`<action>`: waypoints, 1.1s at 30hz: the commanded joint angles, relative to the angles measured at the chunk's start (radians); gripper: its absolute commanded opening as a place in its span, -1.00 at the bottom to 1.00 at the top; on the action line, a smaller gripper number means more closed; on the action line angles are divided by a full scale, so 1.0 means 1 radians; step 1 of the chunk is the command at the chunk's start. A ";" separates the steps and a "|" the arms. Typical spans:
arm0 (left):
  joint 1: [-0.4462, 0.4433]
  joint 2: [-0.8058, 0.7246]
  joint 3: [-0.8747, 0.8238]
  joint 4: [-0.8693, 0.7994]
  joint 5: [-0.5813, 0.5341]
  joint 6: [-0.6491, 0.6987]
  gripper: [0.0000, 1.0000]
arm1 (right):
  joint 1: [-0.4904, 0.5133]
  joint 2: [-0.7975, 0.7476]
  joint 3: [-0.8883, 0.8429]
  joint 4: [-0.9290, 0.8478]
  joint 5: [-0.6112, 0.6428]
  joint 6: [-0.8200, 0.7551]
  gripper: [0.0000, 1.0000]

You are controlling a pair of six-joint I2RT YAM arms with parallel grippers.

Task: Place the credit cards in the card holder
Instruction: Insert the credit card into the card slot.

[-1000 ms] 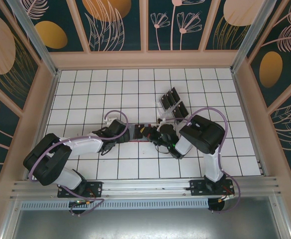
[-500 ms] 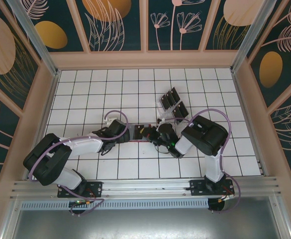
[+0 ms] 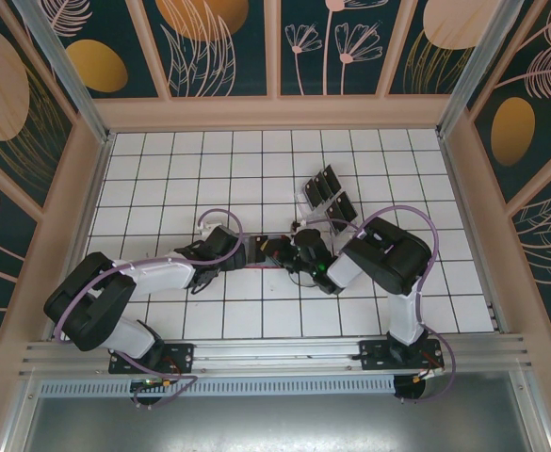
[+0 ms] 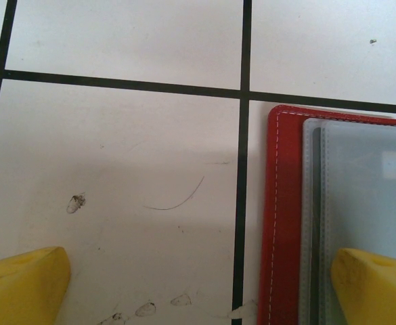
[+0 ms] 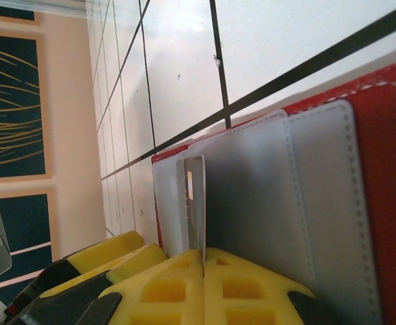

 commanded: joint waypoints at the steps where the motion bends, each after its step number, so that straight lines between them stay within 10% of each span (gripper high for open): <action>1: -0.006 0.001 -0.025 -0.070 -0.006 0.006 0.97 | 0.010 -0.010 0.028 -0.208 0.001 -0.067 -0.73; 12: 0.010 -0.057 0.054 -0.117 -0.039 0.010 0.97 | 0.012 -0.155 0.251 -0.735 0.110 -0.323 0.02; 33: 0.057 -0.119 -0.074 -0.114 -0.045 -0.069 0.97 | 0.030 -0.102 0.464 -1.028 0.210 -0.564 -0.15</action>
